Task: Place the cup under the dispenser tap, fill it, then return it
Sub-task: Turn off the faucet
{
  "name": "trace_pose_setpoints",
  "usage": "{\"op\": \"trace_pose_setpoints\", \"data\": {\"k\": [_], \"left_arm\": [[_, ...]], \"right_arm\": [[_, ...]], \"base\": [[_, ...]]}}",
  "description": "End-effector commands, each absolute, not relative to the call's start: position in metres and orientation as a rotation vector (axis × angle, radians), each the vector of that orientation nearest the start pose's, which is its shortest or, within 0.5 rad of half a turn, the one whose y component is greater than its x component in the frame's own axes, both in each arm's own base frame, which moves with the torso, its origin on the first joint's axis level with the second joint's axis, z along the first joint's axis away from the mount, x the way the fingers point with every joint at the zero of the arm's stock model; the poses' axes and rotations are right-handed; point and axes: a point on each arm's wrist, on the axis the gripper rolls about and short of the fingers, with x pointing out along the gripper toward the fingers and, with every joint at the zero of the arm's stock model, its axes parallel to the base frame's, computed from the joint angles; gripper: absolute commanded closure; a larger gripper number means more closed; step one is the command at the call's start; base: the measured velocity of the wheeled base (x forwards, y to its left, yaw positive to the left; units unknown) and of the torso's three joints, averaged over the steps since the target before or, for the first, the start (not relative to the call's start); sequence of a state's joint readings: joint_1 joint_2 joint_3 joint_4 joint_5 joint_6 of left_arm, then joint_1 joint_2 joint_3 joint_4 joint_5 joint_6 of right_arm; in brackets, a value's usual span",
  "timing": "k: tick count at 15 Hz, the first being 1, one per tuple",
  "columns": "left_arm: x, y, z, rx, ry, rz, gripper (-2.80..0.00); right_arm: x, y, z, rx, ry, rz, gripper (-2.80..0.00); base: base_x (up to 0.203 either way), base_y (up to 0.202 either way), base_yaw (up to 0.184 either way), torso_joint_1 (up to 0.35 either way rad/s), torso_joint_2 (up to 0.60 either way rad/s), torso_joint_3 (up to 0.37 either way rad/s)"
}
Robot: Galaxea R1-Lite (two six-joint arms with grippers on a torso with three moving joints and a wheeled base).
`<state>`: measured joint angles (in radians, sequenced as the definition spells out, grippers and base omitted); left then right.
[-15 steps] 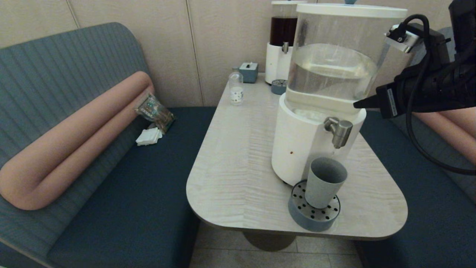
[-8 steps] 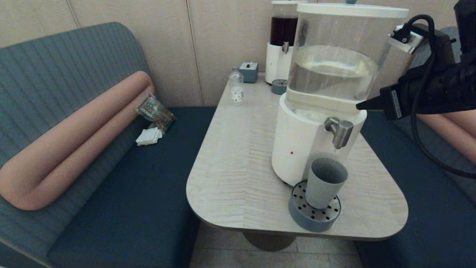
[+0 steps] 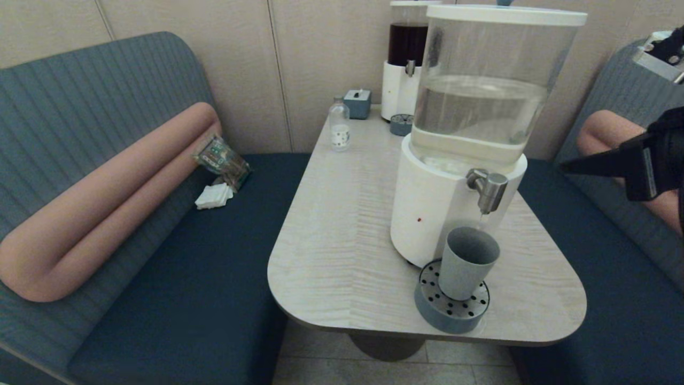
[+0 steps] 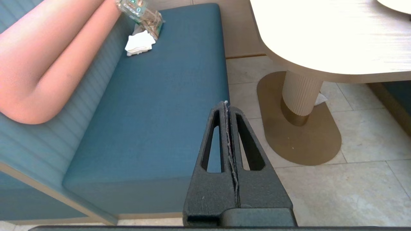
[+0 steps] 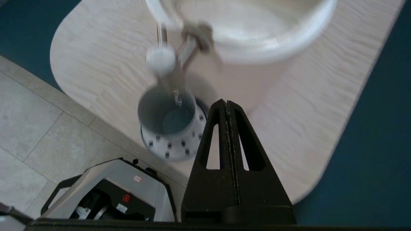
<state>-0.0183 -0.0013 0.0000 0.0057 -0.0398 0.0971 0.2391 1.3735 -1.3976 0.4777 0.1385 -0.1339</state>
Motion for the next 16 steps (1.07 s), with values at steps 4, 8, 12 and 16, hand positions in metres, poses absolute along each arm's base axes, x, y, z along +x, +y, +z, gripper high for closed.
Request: {"op": "trace_pose_setpoints", "data": {"k": [4, 8, 12, 16], "left_arm": [[-0.023, 0.000, 0.075, 0.098, 0.000, -0.058, 0.00], [-0.023, 0.000, 0.075, 0.098, 0.000, -0.058, 0.00], [-0.023, 0.000, 0.075, 0.098, 0.000, -0.058, 0.00], [-0.023, 0.000, 0.075, 0.098, 0.000, -0.058, 0.00]], "right_arm": [[0.113, 0.014, 0.331, -0.124, 0.310, 0.253, 0.00], [0.055, 0.002, 0.303, -0.095, 0.258, 0.138, 0.00], [-0.006, 0.003, 0.264, -0.107, 0.106, 0.094, 0.00], [-0.044, 0.005, 0.223, -0.123, 0.017, 0.026, 0.00]], "base": [[0.000, 0.000, 0.000, 0.000, 0.00, 0.000], [0.000, 0.000, 0.000, 0.000, 0.00, 0.000], [0.000, 0.000, 0.000, 0.000, 0.00, 0.000], [0.000, 0.000, 0.000, 0.000, 0.00, 0.009]]}}
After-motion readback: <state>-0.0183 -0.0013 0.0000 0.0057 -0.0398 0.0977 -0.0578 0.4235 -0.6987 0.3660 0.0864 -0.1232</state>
